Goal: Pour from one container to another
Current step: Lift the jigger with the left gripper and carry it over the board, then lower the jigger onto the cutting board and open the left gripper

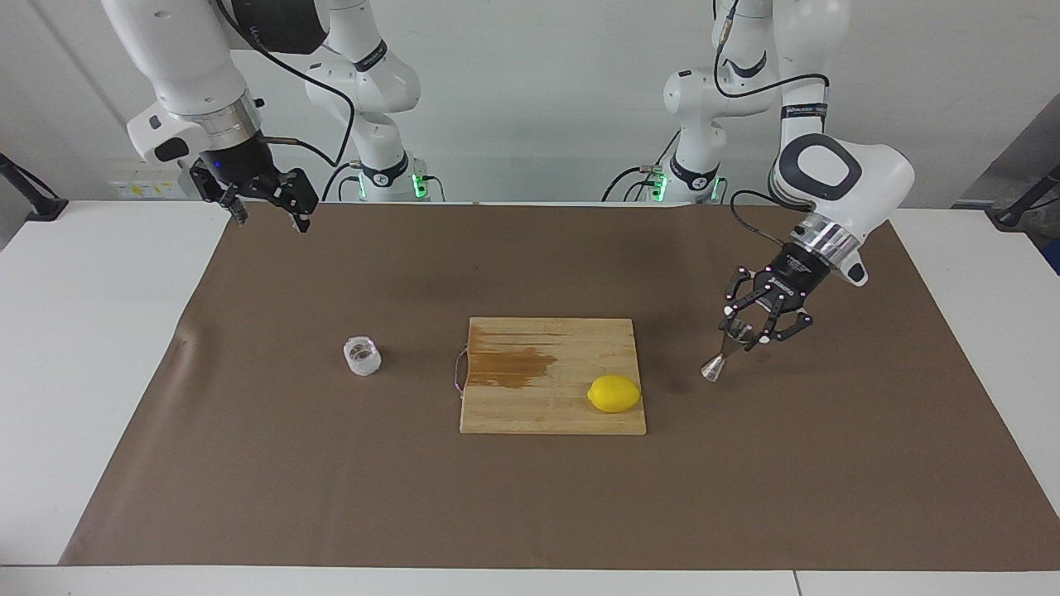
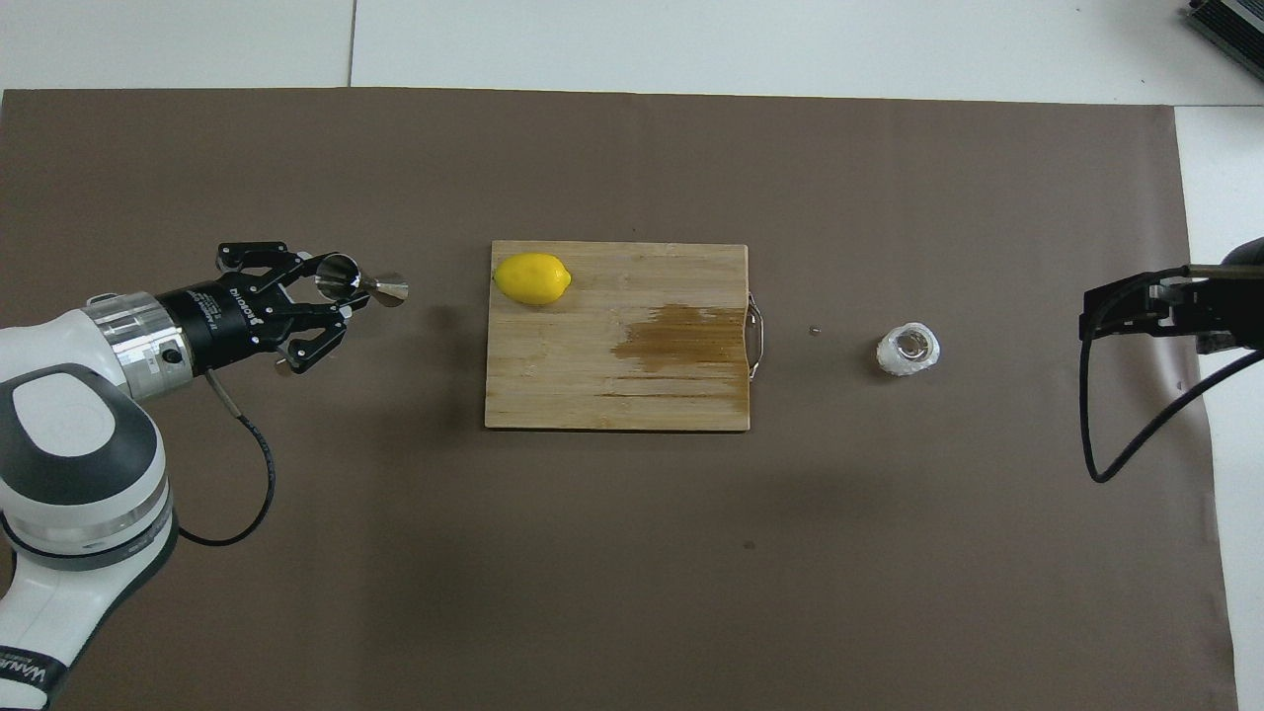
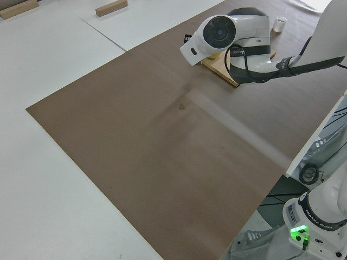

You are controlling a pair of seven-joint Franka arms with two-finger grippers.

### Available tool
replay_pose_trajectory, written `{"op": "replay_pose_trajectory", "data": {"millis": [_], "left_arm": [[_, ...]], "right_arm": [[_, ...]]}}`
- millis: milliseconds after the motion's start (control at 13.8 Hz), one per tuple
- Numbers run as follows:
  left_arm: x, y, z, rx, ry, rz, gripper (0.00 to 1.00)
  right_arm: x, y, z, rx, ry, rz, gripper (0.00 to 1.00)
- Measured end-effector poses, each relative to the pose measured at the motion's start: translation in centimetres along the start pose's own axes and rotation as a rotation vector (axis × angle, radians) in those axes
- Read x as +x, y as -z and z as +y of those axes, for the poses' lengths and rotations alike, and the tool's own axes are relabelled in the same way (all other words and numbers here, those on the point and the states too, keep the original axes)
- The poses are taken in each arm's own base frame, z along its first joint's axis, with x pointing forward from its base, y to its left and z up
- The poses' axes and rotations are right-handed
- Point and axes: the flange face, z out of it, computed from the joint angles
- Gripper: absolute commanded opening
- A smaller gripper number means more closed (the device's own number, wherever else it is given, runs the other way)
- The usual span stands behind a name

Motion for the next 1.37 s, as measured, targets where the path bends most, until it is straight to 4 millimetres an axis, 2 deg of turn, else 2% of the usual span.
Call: {"op": "replay_pose_trajectory", "data": {"millis": [289,796,940,1157,1374], "left_arm": [[-4.6,-3.7,-4.8,0.09,-0.065,-0.017,0.0],[-10.0,-9.6,-15.3,0.103,-0.178,0.002,0.0],[-10.3,-10.5,-16.9,0.099,-0.189,0.009,0.0],[-11.0,-12.5,-18.1,0.11,-0.198,0.043,0.0],[-13.6,-16.0,-18.8,0.111,-0.174,0.131,0.0]], "right_arm": [[0.0,0.0,0.0,0.0,0.0,0.0,1.0],[0.0,0.0,0.0,0.0,0.0,0.0,1.0],[0.0,0.0,0.0,0.0,0.0,0.0,1.0],[0.0,0.0,0.0,0.0,0.0,0.0,1.0],[0.0,0.0,0.0,0.0,0.0,0.0,1.0]]}}
